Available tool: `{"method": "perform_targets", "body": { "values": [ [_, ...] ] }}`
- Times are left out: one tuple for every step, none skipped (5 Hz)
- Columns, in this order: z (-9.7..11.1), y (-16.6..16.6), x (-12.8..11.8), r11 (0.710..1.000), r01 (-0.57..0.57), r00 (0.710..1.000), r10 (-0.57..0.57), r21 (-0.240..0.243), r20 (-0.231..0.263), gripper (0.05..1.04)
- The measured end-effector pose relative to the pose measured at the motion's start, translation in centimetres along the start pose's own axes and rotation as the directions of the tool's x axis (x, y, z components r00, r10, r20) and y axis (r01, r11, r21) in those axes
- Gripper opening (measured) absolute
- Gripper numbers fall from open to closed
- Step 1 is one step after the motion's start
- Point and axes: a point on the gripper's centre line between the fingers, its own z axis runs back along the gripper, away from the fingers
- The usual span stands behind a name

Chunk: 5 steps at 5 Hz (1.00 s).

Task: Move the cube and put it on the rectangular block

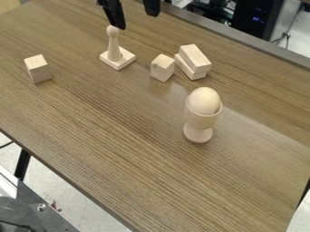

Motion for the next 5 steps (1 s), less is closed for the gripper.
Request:
{"method": "perform_targets", "body": {
  "values": [
    [-1.1,0.2,0.1,1.0,-0.01,1.0,0.011,0.024,-0.029,1.0],
    [-0.2,1.1,1.1,1.0,-0.002,0.999,0.001,-0.023,-0.054,1.0],
    [2.9,3.6,2.8,0.993,-0.053,0.997,0.047,-0.105,-0.054,1.0],
    [3.9,5.8,3.2,0.991,-0.05,0.998,0.045,-0.127,-0.039,1.0],
    [2.9,9.7,3.0,0.997,0.039,0.994,-0.032,-0.061,0.101,1.0]
  ]
}}
